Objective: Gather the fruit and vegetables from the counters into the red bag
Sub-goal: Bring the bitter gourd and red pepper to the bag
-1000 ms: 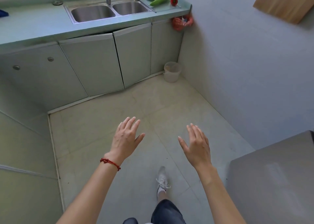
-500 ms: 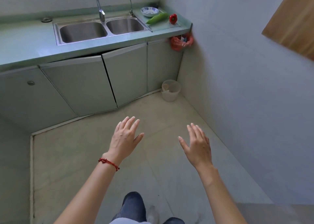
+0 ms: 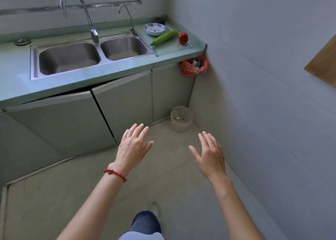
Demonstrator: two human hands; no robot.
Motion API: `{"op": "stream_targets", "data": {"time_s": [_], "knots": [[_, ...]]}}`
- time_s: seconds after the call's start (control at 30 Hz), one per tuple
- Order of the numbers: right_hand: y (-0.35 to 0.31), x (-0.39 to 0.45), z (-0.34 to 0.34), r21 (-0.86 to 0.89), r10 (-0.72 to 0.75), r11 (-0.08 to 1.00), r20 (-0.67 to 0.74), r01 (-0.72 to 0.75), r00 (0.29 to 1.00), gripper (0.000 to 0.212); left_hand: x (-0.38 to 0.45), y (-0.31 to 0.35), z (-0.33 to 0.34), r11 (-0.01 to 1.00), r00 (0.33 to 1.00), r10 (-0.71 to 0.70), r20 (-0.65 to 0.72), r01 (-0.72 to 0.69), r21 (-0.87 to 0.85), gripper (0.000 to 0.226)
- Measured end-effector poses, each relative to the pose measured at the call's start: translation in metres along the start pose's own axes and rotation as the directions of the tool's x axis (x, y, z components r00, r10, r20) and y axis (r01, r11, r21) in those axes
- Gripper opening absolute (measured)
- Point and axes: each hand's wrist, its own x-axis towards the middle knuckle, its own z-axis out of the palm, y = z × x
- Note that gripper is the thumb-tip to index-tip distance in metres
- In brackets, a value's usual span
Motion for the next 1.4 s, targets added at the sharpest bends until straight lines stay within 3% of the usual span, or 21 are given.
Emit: {"op": "stream_targets", "data": {"time_s": [0.4, 0.8, 1.03, 1.4], "knots": [[0.017, 0.213, 0.029, 0.042, 0.053, 0.998, -0.003, -0.053, 0.999, 0.061, 0.217, -0.028, 0.01, 0.999, 1.0, -0.015, 0.003, 0.015, -0.036, 0.065], [0.059, 0.441, 0.062, 0.067, -0.045, 0.997, 0.067, 0.04, 0.997, 0.068, 0.435, -0.033, 0.037, 0.996, 0.996, -0.088, 0.005, 0.088, -0.017, 0.068], [0.064, 0.544, 0.076, 0.098, -0.08, 0.993, 0.121, 0.068, 0.989, 0.061, 0.528, -0.043, 0.045, 0.991, 0.991, -0.123, 0.06, 0.126, -0.048, 0.059], [0.049, 0.699, 0.124, 0.064, 0.042, 0.996, 0.191, -0.055, 0.981, 0.06, 0.703, -0.106, 0.067, 0.997, 0.989, -0.047, 0.138, 0.054, -0.049, 0.062]]}}
